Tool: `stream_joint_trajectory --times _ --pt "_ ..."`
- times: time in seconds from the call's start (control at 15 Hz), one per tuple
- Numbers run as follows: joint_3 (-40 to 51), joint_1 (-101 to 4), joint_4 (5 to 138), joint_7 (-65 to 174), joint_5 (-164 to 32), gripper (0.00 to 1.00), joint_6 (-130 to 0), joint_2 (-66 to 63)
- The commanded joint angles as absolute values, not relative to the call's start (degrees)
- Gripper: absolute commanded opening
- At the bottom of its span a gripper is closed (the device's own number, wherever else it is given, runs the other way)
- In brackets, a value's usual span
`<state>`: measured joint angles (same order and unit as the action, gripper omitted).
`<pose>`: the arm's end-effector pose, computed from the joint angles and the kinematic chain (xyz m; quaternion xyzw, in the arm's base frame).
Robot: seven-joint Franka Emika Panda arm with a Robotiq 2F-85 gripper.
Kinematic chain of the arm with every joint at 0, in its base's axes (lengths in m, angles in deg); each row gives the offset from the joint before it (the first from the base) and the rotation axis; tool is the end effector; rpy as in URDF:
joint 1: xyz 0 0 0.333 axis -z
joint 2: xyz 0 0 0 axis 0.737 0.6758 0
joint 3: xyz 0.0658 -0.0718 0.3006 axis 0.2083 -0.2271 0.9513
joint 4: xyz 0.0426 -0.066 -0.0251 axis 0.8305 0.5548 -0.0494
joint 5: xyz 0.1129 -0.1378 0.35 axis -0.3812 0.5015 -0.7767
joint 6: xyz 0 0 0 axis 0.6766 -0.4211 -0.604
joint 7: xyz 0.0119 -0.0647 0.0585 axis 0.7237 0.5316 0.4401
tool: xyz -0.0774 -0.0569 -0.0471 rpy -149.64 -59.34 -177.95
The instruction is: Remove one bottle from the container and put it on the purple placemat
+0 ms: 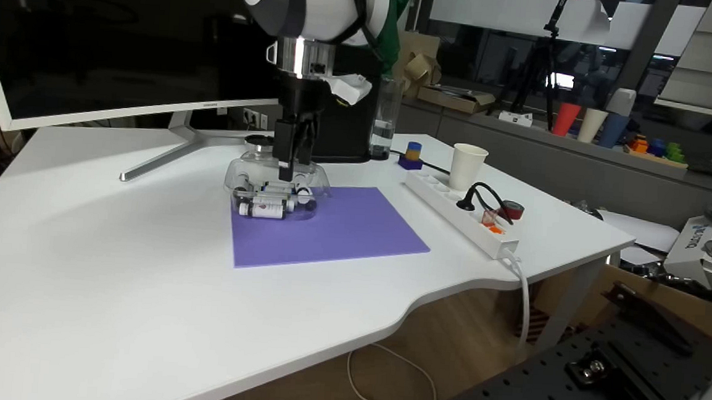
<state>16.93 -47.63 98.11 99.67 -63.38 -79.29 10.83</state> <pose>0.5812 0.0821 0.1843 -0.8972 -0.4415 -0.0102 0.0037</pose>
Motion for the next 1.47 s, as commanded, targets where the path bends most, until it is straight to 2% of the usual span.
stream_joint_trajectory --times 0.0,0.8,0.87,0.93,1.4 --pt "14.8 -49.5 95.5 88.6 -62.9 1.0 -79.9 13.5" --pt "11.2 -52.4 90.3 69.1 -62.3 1.0 -79.4 20.2" --pt "11.2 -52.5 90.0 68.6 -62.5 0.75 -79.6 20.5" --pt "11.4 -52.4 89.8 68.3 -62.6 0.74 -79.7 20.6" --pt "12.0 -52.0 90.4 67.6 -63.1 0.25 -80.6 18.4"
